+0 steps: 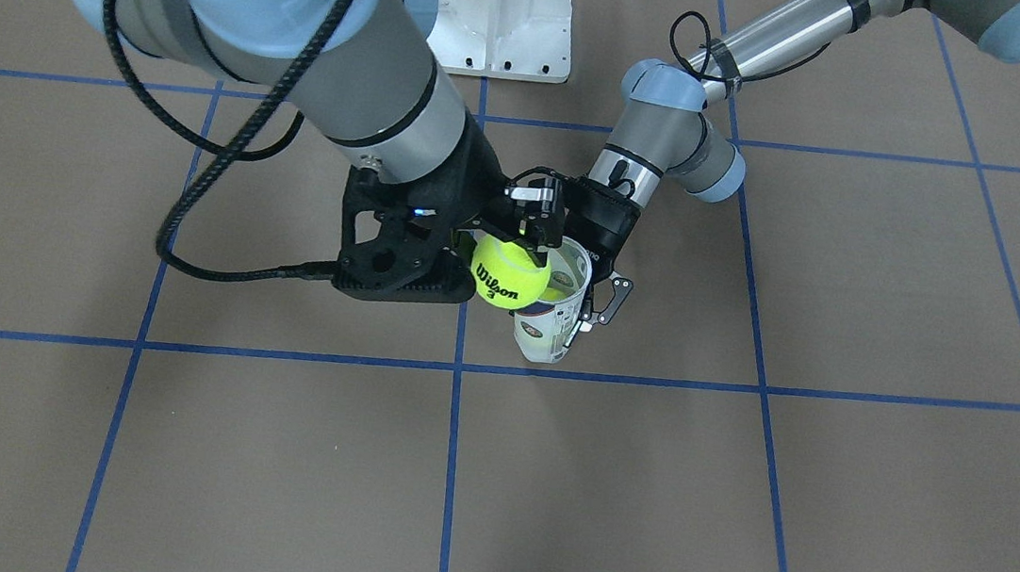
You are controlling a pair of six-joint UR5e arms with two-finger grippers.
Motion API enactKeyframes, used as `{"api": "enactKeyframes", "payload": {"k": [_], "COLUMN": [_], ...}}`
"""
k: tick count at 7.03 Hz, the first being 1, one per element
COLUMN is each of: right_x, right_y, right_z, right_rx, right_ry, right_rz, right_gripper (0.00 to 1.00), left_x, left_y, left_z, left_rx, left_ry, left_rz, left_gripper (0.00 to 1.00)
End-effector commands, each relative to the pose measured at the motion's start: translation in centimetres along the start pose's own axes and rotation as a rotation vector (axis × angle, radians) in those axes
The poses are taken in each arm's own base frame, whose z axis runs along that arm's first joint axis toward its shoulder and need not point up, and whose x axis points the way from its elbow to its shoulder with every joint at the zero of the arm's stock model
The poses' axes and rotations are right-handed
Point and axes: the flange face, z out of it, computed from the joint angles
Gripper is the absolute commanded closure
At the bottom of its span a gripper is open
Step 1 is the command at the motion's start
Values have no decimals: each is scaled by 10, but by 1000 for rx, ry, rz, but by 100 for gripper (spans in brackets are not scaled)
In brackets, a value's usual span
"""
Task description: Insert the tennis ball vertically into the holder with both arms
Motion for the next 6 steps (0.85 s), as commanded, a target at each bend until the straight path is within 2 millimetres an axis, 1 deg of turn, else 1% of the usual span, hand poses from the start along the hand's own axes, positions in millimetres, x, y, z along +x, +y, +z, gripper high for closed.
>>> {"api": "enactKeyframes", "payload": {"k": [1, 2, 4, 5, 6], "right_x": [-11, -12, -14, -14, -16], "right_y": [23, 28, 29, 29, 31], "right_z": [38, 49, 46, 45, 42], "right_rx": [-6, 7, 8, 13, 15], "right_ry": [30, 43, 40, 39, 32], "right_rz": [-14, -20, -21, -18, -23], "right_gripper": [100, 100, 100, 29, 1], "left_x": [1, 1, 1, 1, 1], "left_y": [-1, -1, -1, -1, 0], "left_z": [0, 0, 0, 0, 0], "left_rx": [2, 1, 1, 1, 0], "left_ry": [1, 2, 2, 2, 1], "left_rz": [-2, -2, 0, -2, -1], "left_gripper": [23, 23, 23, 23, 23]}}
